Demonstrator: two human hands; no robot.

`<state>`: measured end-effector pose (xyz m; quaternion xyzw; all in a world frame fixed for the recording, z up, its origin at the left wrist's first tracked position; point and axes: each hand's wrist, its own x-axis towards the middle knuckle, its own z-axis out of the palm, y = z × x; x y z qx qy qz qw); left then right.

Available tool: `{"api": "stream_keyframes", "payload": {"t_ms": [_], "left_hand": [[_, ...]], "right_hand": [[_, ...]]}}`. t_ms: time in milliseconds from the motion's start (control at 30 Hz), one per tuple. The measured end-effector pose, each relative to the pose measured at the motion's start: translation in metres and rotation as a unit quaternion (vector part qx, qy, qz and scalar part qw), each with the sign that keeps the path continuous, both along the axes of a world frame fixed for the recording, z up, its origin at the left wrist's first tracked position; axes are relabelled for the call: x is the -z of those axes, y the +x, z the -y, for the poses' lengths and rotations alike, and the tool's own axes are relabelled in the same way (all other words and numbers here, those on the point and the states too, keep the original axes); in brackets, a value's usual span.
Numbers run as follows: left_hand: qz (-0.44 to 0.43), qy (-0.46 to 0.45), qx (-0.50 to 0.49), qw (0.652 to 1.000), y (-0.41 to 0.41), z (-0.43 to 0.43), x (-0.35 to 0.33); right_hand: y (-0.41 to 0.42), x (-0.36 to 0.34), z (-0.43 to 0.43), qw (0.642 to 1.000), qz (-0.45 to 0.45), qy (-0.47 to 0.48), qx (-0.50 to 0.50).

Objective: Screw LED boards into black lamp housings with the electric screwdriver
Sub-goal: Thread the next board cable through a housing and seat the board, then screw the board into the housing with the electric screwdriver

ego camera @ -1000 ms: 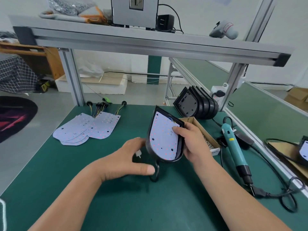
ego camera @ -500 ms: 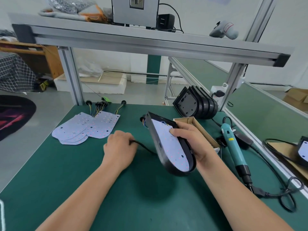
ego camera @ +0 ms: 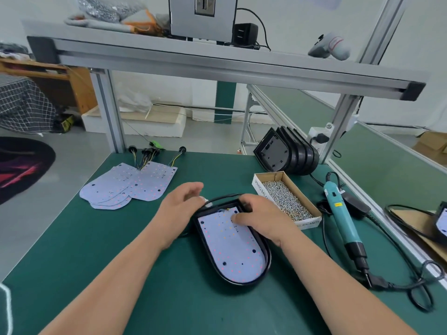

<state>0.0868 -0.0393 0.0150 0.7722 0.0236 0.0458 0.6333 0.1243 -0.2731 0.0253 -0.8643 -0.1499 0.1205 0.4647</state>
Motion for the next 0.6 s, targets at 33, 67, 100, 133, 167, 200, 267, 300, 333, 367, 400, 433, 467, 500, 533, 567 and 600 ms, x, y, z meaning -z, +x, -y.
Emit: {"api": "stream_keyframes", "payload": {"t_ms": [33,67,100,133,167,200,267,300,333,367,400,433,467,500,533,567,600], "left_hand": [[0.011,0.053,-0.001,0.999,0.000,0.003,0.002],[0.019,0.122,0.001,0.992,-0.001,0.005,0.003],[0.024,0.194,0.006,0.981,-0.003,0.006,0.004],[0.027,0.251,0.010,0.968,-0.003,0.008,0.005],[0.026,0.284,0.010,0.959,-0.004,0.008,0.005],[0.022,0.295,0.009,0.955,-0.004,0.007,0.005],[0.024,0.282,0.011,0.959,-0.004,0.004,0.007],[0.032,0.263,0.013,0.964,-0.004,0.003,0.007],[0.041,0.244,0.013,0.969,-0.004,0.002,0.007],[0.050,0.227,0.010,0.973,-0.003,0.001,0.007],[0.057,0.216,0.005,0.975,-0.003,0.000,0.006],[0.061,0.212,0.000,0.975,-0.002,-0.001,0.007],[0.064,0.213,-0.005,0.975,-0.001,-0.001,0.008],[0.066,0.216,-0.008,0.974,-0.001,-0.002,0.009],[0.066,0.217,-0.012,0.974,-0.001,-0.002,0.009],[0.069,0.218,-0.016,0.973,-0.001,-0.002,0.009],[0.074,0.222,-0.020,0.972,-0.001,-0.002,0.008]], "right_hand": [[0.001,-0.001,0.000,1.000,0.009,-0.011,0.023],[0.001,-0.003,0.000,0.999,0.014,-0.029,0.036],[0.001,-0.006,0.001,0.997,0.021,-0.061,0.039],[0.000,-0.008,0.002,0.993,0.032,-0.108,0.033],[0.000,-0.010,0.004,0.986,0.047,-0.161,0.022],[-0.001,-0.012,0.006,0.975,0.069,-0.210,0.012],[-0.003,-0.016,0.010,0.959,0.105,-0.265,0.003],[-0.003,-0.018,0.013,0.959,0.103,-0.264,-0.001],[-0.004,-0.020,0.017,0.965,0.089,-0.248,-0.005],[-0.004,-0.025,0.020,0.971,0.070,-0.227,-0.008],[-0.004,-0.029,0.025,0.978,0.054,-0.201,-0.007],[-0.004,-0.035,0.029,0.984,0.046,-0.171,-0.003],[-0.004,-0.042,0.034,0.988,0.051,-0.144,0.005],[-0.004,-0.049,0.039,0.990,0.064,-0.127,0.014],[-0.004,-0.056,0.046,0.989,0.082,-0.124,0.024],[-0.004,-0.063,0.054,0.985,0.102,-0.136,0.033],[-0.005,-0.070,0.064,0.979,0.123,-0.157,0.045]]}}
